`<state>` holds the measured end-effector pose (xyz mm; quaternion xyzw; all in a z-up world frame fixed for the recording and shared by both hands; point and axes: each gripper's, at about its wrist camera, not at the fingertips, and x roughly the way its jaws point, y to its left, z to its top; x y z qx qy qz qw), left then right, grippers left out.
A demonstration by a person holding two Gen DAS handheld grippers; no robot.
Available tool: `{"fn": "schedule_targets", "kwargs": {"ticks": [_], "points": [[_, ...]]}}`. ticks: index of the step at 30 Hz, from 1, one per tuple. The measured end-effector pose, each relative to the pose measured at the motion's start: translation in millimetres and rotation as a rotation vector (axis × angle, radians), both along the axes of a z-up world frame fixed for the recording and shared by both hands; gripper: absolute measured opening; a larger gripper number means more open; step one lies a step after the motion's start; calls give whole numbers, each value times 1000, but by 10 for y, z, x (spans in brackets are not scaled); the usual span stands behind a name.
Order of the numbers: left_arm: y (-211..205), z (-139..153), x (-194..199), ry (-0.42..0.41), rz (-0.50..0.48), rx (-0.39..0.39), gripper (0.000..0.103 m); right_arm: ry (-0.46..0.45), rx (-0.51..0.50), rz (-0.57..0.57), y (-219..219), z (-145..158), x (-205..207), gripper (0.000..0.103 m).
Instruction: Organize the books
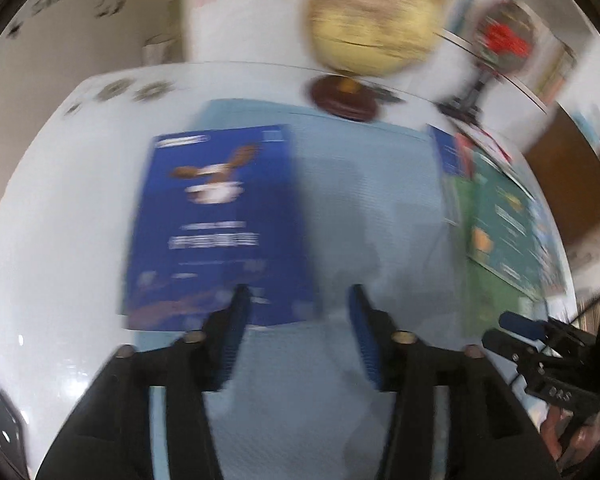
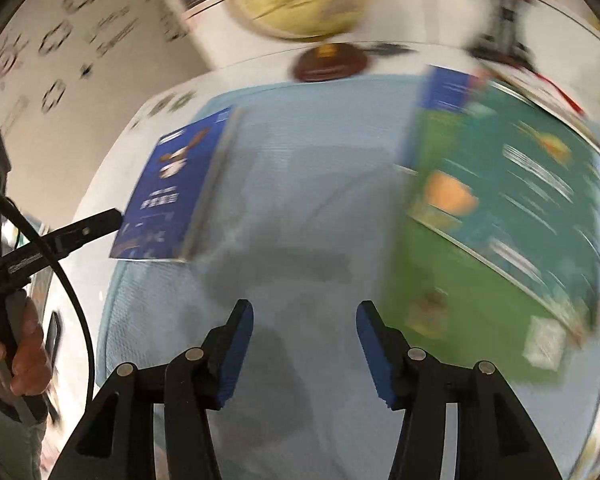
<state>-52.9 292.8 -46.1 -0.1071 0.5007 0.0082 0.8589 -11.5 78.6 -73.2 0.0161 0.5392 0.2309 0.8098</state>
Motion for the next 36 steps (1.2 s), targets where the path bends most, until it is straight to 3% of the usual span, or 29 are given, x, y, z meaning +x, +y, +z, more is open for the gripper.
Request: {"fn": "schedule_targets", "kwargs": {"ticks": [1,7,13,17,20,24,36], "points": [[-172,49,-9,-12,-29,1,64,-1,-1,-26,-189,18,-32,52],[-1393,151,-80,-24,-180,-15,64,4,-10,-198,-1563,120,-262,52],[-2799,-60,-180,60,-344,-106,64,-26,-51,-415,-3145,99,-570,52],[-3489,-280,-244,125,-408,-136,64,-18,-42,-475,-3888,5,-643,51],[-3875,-432,-283,142,-424,-130,64,-20,-33,-466,-4184,-52,-631,50],[-4161,-582,-328,159,-421,-146,64,-7,2,-421,-4312,-168,-569,38],[-4342,-750,-438,157,-348,-177,64,-32,-70,-292,-4194,-319,-478,36]]}}
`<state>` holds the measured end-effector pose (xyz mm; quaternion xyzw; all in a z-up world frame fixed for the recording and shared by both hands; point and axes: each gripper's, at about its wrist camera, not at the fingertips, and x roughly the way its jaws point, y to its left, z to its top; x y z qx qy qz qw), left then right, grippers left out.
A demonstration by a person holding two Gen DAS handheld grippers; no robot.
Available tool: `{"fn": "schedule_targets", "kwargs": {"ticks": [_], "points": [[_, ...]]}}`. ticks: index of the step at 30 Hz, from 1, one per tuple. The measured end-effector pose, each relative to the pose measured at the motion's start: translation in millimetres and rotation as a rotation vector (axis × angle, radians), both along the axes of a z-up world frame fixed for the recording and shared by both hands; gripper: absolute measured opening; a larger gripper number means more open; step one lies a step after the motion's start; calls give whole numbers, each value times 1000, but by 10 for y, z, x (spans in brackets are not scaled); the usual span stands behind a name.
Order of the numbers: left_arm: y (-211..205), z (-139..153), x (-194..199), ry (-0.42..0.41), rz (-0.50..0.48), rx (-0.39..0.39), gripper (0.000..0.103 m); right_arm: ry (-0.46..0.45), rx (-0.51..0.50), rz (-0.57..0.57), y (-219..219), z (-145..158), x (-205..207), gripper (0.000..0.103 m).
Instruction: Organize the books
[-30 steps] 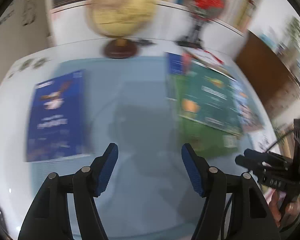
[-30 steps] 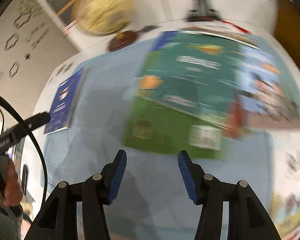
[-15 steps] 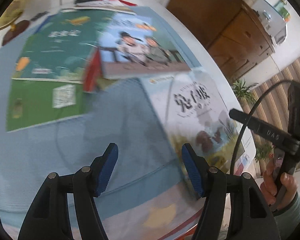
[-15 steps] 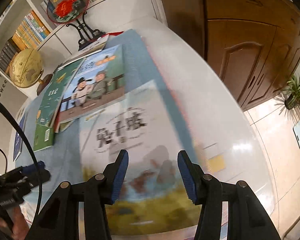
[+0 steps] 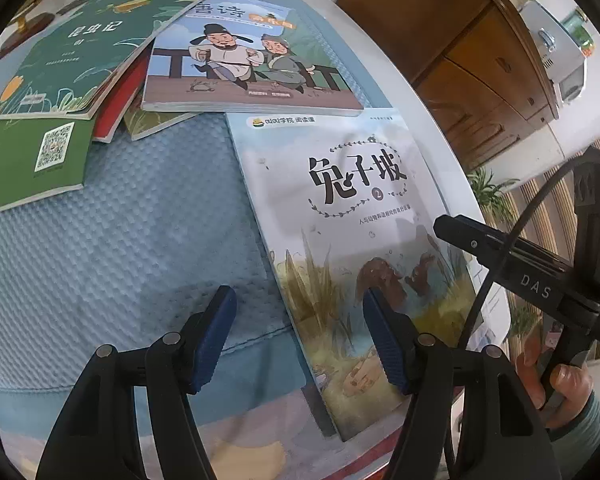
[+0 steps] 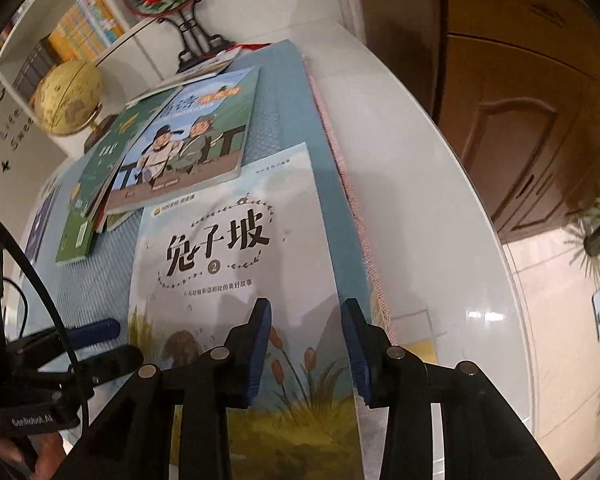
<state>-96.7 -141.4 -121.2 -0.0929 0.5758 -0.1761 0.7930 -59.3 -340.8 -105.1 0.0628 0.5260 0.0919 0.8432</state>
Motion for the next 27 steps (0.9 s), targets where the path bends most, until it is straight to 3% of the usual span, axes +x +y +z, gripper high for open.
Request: {"fn": "schedule_targets", "kwargs": {"ticks": [6,10,12,16,20,24,27], "points": [[-10,-17,-41,14,13,-23,64,32,9,14,25,-46,2,37],[26,-3,-129,29,4,-30,64,0,-32,115,283,86,-136,39],[89,-2,-182,33,20,-6,64,7,-62,151,439,56,-218,39],[334,15,-362,50,24,24,64,50,25,207,596,-65,-277,39],[515,-14,-483,71,73,46,64,60,26,245,702,-110,-353,39],[520,-44,-569,81,82,71,63,70,21,263,622,-117,-471,36],[386,-63,-581,66,32,122,64,80,37,284,630,-162,-540,30]]}}
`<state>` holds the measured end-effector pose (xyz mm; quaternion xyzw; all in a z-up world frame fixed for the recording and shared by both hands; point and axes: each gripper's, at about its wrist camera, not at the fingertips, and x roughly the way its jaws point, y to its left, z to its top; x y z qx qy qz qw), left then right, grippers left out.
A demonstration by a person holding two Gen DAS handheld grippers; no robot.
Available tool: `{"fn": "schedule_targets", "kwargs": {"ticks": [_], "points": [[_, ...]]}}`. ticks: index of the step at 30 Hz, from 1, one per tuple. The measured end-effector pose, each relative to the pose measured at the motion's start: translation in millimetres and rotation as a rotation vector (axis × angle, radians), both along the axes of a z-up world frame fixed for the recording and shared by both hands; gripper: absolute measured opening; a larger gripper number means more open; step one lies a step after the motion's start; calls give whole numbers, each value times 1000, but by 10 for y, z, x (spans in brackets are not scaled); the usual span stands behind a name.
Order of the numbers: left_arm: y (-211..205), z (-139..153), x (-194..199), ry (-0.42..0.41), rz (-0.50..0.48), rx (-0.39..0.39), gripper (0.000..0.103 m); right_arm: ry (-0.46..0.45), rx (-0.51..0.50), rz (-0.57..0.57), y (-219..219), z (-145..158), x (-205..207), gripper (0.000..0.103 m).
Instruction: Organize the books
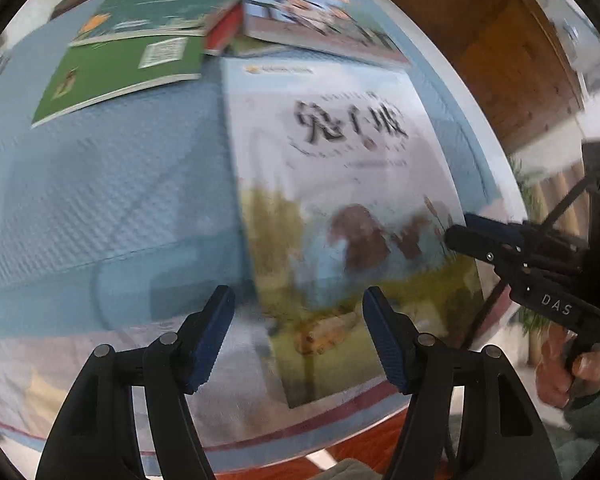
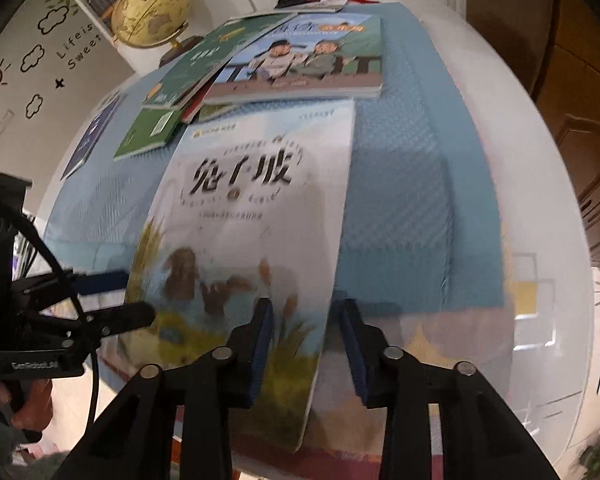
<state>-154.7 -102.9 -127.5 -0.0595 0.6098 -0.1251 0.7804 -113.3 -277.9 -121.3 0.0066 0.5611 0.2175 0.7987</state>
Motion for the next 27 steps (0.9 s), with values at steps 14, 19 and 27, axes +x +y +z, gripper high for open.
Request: {"fn": "schedule_targets", "kwargs": {"ticks": [14,19,27], "points": [[236,217,167,-26,49,-397,14,58,139,-82,-240,-36,56,31],[-13,-52,211,17,65,-392,11,72,148,-109,-260,-30,63,31],[244,-50,382,103,186,-760,9,223,354,-158,-603,10,51,52]]}}
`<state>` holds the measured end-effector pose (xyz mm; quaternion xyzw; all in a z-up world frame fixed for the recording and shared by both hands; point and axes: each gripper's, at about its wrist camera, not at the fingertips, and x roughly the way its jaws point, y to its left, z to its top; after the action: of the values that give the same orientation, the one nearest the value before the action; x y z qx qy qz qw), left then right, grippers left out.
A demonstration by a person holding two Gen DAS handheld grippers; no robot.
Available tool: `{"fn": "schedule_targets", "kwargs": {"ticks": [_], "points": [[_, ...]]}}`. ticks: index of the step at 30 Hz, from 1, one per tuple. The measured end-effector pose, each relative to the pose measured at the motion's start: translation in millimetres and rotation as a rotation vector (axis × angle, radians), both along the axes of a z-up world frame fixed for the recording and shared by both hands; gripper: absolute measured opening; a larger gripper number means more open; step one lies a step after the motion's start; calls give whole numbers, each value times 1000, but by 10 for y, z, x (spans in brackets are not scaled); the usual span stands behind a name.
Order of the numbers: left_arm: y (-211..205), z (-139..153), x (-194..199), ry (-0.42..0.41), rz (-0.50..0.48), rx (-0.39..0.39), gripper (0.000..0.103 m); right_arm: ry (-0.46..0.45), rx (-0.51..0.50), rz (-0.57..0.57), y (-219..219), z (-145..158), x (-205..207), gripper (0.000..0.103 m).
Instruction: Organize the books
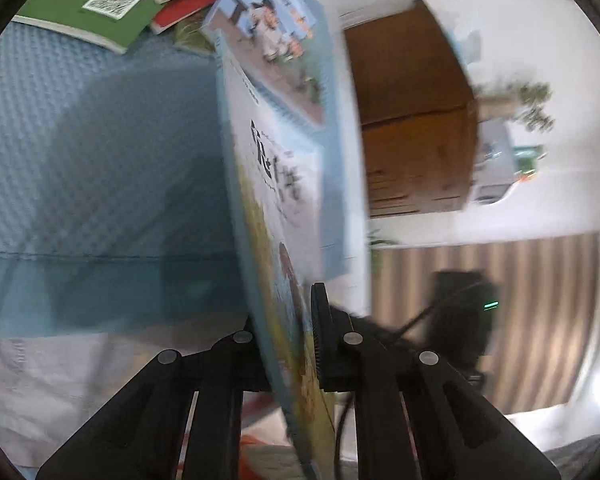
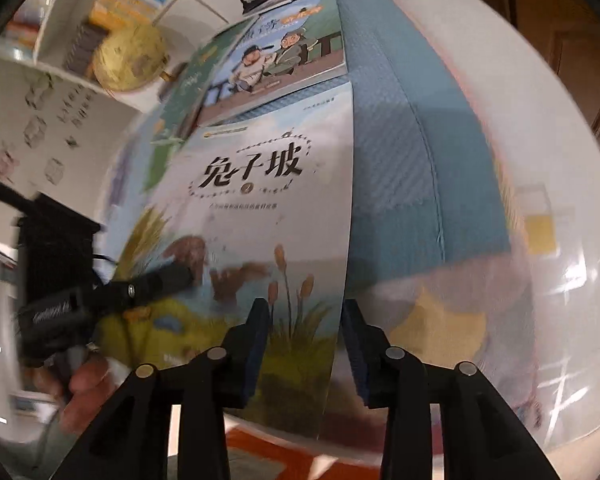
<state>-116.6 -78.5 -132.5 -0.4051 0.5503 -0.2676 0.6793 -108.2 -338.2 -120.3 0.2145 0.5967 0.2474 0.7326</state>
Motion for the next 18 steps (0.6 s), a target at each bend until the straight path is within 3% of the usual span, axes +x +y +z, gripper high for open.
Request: {"fn": "schedule_targets", "kwargs": {"ticks": [1,6,8,10,13,18], "points": [[4,8,8,1,-1,-30,9,16,53,-21,-71,-31,-10,56],[7,-77,34,56,24,-179,9,109,336,-102,-163,-247,2,54],[2,-93,24,58,25,-158,9,113,381,-120,-133,-269,26,45],[49,-132,7,73,35,-128,9,95,396,-121,-114,-243,37,28],[94,-136,-46,78,11,-28,9,40,305,-81,-3,-116,21,22],[-118,89,-82,-9,-87,242,10,-126,-27,78,442,176,-103,22]]}}
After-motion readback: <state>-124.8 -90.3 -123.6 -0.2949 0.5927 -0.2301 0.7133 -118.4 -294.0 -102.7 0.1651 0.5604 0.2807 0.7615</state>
